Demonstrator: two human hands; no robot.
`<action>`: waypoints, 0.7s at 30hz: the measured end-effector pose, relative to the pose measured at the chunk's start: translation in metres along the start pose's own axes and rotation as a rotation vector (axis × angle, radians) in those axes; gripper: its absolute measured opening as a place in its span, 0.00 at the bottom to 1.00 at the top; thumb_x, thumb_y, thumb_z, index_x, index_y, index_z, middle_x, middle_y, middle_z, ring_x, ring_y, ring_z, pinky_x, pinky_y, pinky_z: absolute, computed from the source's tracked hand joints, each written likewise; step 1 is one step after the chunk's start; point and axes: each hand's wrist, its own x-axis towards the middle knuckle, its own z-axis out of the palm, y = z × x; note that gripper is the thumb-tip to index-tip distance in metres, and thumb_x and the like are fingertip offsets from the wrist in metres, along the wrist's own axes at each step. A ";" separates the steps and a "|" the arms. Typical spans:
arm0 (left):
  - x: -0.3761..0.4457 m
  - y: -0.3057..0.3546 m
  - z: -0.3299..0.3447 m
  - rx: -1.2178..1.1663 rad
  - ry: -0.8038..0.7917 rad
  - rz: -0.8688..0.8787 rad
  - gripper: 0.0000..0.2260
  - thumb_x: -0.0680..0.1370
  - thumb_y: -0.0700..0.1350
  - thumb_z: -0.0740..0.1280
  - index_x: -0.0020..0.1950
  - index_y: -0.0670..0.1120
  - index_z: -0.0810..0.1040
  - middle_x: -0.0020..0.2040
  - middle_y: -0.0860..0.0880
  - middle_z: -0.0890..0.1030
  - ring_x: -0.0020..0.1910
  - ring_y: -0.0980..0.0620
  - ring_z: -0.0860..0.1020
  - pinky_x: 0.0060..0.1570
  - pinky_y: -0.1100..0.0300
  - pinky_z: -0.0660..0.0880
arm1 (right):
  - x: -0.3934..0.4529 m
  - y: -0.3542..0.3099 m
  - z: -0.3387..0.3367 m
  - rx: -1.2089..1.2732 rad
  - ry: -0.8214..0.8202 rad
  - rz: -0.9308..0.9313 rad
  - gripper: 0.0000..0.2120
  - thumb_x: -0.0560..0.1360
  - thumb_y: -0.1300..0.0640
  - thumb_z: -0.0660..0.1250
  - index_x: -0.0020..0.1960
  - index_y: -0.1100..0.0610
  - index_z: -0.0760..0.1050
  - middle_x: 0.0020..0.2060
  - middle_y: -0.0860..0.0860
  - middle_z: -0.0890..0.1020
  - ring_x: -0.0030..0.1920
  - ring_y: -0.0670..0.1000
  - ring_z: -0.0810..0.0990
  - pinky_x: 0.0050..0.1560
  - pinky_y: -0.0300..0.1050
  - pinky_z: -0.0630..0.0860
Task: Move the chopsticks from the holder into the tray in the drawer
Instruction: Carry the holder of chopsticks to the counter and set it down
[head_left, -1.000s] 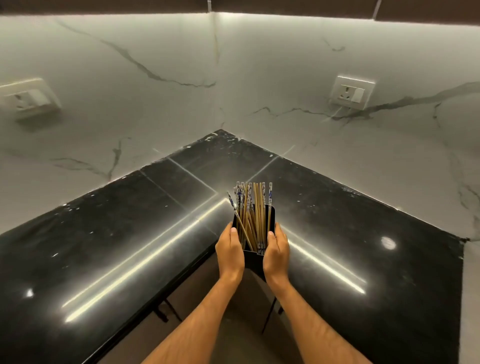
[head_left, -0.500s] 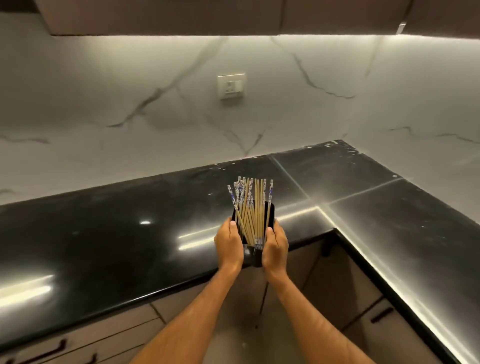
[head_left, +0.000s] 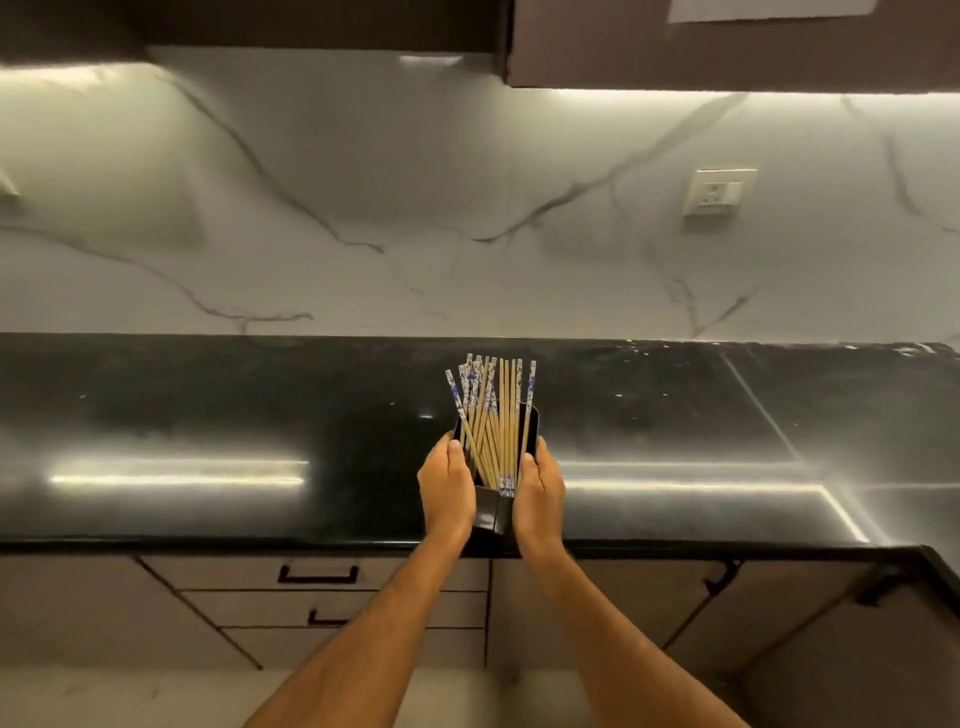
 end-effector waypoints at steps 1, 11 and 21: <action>0.007 -0.004 -0.013 -0.002 0.018 -0.004 0.15 0.85 0.44 0.55 0.46 0.51 0.79 0.43 0.53 0.83 0.43 0.67 0.79 0.39 0.78 0.71 | -0.001 0.001 0.016 0.007 -0.017 -0.002 0.17 0.85 0.57 0.52 0.68 0.50 0.74 0.60 0.48 0.79 0.61 0.45 0.77 0.57 0.40 0.78; 0.108 -0.054 -0.131 0.045 0.120 -0.047 0.16 0.85 0.44 0.53 0.49 0.51 0.81 0.44 0.54 0.84 0.44 0.67 0.80 0.39 0.74 0.73 | 0.006 0.013 0.180 0.042 -0.159 0.004 0.15 0.85 0.57 0.54 0.61 0.43 0.75 0.56 0.44 0.81 0.58 0.42 0.80 0.58 0.46 0.80; 0.186 -0.093 -0.208 0.077 0.124 -0.103 0.15 0.85 0.44 0.53 0.50 0.54 0.78 0.47 0.53 0.83 0.47 0.61 0.81 0.47 0.63 0.77 | 0.017 0.021 0.290 -0.040 -0.191 0.069 0.14 0.84 0.59 0.54 0.61 0.52 0.77 0.54 0.48 0.82 0.56 0.46 0.81 0.60 0.54 0.80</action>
